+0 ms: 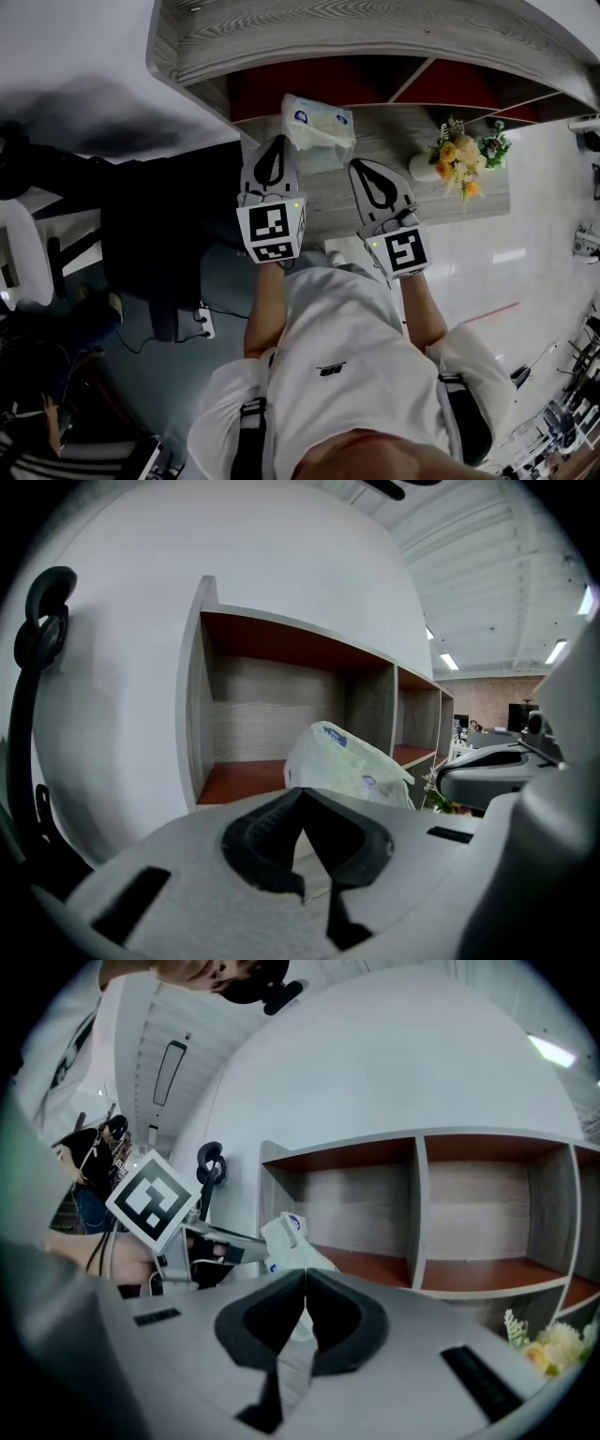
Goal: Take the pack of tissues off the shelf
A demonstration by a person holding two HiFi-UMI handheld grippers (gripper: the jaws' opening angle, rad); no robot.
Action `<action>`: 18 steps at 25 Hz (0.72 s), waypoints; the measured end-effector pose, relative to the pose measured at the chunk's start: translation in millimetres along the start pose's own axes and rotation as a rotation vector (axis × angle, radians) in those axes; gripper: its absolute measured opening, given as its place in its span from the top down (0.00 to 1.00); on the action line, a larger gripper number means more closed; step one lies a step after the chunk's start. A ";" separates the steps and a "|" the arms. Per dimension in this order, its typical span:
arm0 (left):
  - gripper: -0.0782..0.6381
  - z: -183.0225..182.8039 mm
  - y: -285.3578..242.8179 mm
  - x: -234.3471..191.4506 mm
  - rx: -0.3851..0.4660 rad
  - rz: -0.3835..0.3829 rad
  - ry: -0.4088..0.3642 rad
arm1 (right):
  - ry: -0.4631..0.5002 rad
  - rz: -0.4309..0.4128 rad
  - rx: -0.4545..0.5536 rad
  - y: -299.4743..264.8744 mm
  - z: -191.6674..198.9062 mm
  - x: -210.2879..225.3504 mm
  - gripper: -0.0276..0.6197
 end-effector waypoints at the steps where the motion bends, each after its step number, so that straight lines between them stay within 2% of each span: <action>1: 0.85 3.0 2.4 1.3 -0.004 0.001 0.002 | 0.000 -0.002 -0.003 1.9 1.9 -1.6 0.92; 9: 0.85 29.9 15.4 9.6 -0.042 0.012 0.022 | -0.011 -0.014 -0.038 12.4 20.9 -12.1 0.92; 18: 0.85 65.5 15.1 16.1 -0.084 0.057 0.003 | -0.016 -0.007 -0.089 11.5 46.5 -14.7 0.92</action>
Point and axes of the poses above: the fingertips, and each gripper's own axes: y backward along the fingers, x to its right, z out of its underside, the point moved 7 cm from there along y, backward along the fingers, and after that the axes turned 3 degrees about y, right-handed, at the moved point
